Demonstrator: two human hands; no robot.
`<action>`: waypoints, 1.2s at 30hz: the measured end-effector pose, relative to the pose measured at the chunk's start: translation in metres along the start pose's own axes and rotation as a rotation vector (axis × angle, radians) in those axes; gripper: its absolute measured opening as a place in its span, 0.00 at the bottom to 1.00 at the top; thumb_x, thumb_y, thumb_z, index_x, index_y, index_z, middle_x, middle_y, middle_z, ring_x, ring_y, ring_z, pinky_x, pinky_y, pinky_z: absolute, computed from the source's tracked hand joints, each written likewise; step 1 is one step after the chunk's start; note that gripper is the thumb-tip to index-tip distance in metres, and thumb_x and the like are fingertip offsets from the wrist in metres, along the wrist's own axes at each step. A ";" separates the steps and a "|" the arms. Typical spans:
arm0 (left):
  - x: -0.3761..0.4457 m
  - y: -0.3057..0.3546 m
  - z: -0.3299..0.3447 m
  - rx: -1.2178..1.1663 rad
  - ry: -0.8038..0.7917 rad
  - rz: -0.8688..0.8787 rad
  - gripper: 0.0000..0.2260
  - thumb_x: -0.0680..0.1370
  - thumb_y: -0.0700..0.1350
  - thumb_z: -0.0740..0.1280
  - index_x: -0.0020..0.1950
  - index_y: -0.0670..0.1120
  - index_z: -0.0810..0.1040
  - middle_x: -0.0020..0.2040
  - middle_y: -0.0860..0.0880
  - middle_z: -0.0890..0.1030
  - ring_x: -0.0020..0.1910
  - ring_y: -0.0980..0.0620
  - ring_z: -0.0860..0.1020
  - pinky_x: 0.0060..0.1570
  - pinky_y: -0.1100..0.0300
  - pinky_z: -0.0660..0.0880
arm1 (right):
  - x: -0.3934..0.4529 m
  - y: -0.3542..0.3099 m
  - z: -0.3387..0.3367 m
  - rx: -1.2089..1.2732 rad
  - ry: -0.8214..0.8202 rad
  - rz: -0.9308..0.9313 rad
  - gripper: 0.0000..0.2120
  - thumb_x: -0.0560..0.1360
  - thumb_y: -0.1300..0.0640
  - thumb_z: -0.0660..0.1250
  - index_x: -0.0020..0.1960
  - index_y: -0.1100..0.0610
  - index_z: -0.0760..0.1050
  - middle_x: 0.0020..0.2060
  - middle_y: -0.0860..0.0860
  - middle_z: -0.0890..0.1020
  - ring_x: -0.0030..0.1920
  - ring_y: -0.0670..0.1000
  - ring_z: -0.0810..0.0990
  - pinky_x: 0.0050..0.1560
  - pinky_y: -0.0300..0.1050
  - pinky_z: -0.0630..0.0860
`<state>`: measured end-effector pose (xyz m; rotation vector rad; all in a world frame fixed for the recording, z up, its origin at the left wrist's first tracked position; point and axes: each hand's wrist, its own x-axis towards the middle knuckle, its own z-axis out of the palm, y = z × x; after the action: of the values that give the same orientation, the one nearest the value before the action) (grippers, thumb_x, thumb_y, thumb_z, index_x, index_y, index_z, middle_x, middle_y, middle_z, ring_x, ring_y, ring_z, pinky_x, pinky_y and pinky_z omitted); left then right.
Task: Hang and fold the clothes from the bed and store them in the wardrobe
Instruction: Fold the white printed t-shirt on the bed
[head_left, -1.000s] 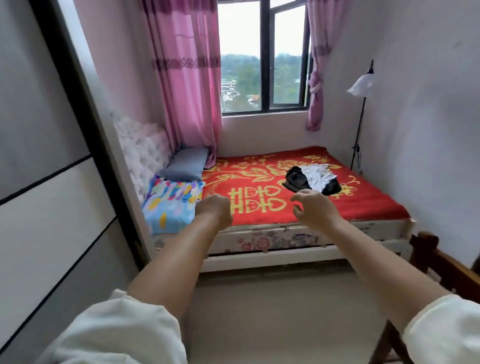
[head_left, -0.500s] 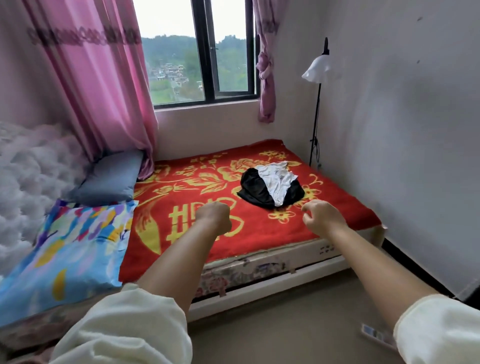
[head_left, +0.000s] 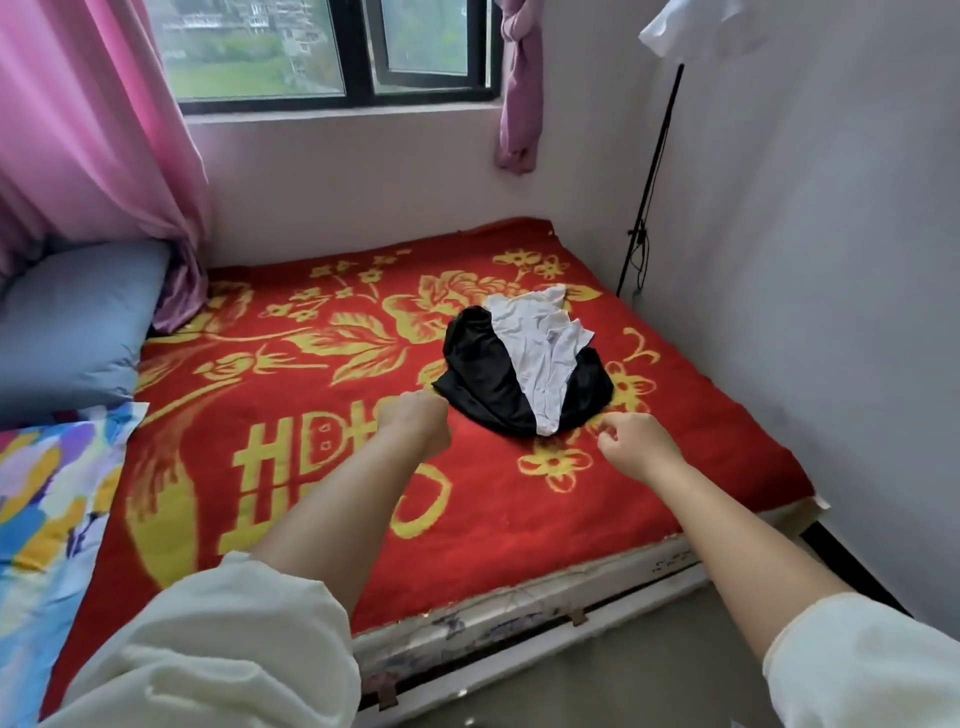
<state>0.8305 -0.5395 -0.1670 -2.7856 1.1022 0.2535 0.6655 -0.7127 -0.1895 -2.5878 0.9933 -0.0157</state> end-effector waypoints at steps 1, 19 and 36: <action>0.018 0.000 0.004 -0.009 -0.018 0.006 0.07 0.77 0.38 0.56 0.47 0.43 0.73 0.48 0.47 0.74 0.50 0.46 0.77 0.37 0.57 0.69 | 0.016 0.001 0.004 0.014 -0.018 0.013 0.15 0.76 0.60 0.57 0.60 0.59 0.75 0.54 0.56 0.79 0.55 0.57 0.76 0.45 0.43 0.69; 0.328 0.056 0.222 -0.185 -0.380 -0.104 0.15 0.79 0.46 0.57 0.63 0.42 0.69 0.63 0.43 0.69 0.64 0.44 0.66 0.56 0.52 0.69 | 0.344 0.083 0.201 0.379 -0.320 0.319 0.20 0.76 0.56 0.64 0.64 0.64 0.68 0.60 0.59 0.74 0.58 0.57 0.73 0.49 0.42 0.67; 0.392 0.057 0.291 -0.189 -0.522 -0.099 0.26 0.78 0.52 0.62 0.71 0.43 0.59 0.69 0.44 0.65 0.68 0.44 0.65 0.61 0.51 0.67 | 0.414 0.130 0.252 0.629 0.003 0.526 0.09 0.75 0.70 0.50 0.42 0.61 0.66 0.39 0.54 0.69 0.36 0.52 0.66 0.30 0.39 0.59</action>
<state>1.0416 -0.7869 -0.5355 -2.6675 0.8425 1.0477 0.9280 -0.9859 -0.5178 -1.7195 1.3748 -0.1660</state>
